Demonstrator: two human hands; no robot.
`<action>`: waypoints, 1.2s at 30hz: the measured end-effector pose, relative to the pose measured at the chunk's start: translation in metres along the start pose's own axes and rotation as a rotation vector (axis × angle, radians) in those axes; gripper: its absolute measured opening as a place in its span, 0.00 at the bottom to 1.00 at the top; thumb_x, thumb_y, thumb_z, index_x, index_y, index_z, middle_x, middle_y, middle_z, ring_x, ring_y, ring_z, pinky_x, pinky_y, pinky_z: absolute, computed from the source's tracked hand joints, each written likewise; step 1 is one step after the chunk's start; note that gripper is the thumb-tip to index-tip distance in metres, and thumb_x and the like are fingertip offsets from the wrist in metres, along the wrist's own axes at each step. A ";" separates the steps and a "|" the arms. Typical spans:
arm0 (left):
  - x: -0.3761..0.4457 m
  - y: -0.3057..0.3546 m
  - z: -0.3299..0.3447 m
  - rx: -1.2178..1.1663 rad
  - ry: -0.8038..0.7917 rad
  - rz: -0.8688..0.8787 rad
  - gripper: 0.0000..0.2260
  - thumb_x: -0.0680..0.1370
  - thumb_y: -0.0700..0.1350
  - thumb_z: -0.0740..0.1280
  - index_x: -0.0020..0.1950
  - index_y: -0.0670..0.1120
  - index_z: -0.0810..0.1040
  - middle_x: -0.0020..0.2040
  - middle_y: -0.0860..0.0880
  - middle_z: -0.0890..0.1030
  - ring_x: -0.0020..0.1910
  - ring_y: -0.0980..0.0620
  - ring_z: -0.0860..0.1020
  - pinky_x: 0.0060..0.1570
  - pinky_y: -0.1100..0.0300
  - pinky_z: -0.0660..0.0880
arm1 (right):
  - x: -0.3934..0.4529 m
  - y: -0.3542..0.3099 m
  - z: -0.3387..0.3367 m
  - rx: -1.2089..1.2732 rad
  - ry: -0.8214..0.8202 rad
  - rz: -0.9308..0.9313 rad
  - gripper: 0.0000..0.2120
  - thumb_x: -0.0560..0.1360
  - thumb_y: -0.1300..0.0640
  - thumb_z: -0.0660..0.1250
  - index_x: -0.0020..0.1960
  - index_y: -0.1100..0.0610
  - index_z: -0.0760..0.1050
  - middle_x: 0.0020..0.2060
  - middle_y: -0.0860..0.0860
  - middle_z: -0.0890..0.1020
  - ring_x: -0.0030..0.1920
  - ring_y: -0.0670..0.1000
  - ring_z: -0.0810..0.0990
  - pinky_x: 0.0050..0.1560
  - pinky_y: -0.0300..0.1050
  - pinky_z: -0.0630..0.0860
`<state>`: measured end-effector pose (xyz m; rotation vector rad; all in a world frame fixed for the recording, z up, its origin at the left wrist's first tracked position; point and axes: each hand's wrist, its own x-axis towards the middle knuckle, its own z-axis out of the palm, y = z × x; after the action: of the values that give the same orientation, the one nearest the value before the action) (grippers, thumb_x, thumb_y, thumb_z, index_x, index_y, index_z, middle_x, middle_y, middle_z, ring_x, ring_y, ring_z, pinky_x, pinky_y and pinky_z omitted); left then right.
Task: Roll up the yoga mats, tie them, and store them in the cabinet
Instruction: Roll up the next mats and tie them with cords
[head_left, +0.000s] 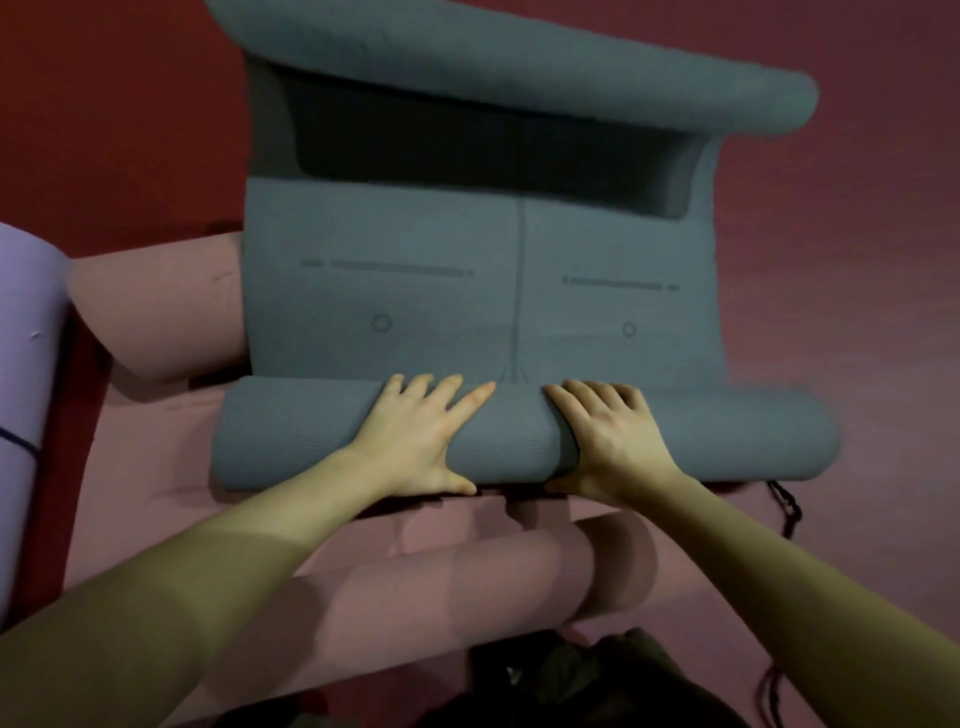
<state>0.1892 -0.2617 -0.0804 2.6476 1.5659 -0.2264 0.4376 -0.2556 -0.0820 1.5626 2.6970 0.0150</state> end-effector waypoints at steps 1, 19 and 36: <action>-0.002 0.000 0.003 0.019 0.060 0.030 0.51 0.61 0.73 0.68 0.77 0.51 0.58 0.70 0.41 0.69 0.65 0.39 0.71 0.64 0.45 0.67 | -0.002 -0.001 0.002 0.003 0.010 0.012 0.52 0.49 0.31 0.74 0.65 0.60 0.71 0.57 0.55 0.79 0.54 0.59 0.79 0.56 0.56 0.71; 0.026 -0.035 0.008 0.242 0.555 -0.047 0.32 0.75 0.64 0.53 0.77 0.53 0.55 0.76 0.43 0.58 0.72 0.41 0.59 0.68 0.42 0.55 | 0.012 0.002 0.010 -0.107 0.263 0.194 0.24 0.77 0.44 0.56 0.68 0.52 0.73 0.57 0.58 0.77 0.55 0.62 0.71 0.56 0.58 0.64; 0.085 -0.056 -0.050 0.145 0.320 -0.336 0.37 0.72 0.71 0.44 0.78 0.57 0.44 0.77 0.37 0.39 0.75 0.33 0.40 0.68 0.33 0.39 | 0.078 0.026 -0.003 0.088 -0.045 0.343 0.38 0.70 0.30 0.31 0.77 0.40 0.43 0.78 0.49 0.48 0.77 0.54 0.43 0.70 0.67 0.38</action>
<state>0.1854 -0.1547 -0.0431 2.6079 2.1723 0.0814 0.4210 -0.1749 -0.0800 2.0045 2.3934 -0.1322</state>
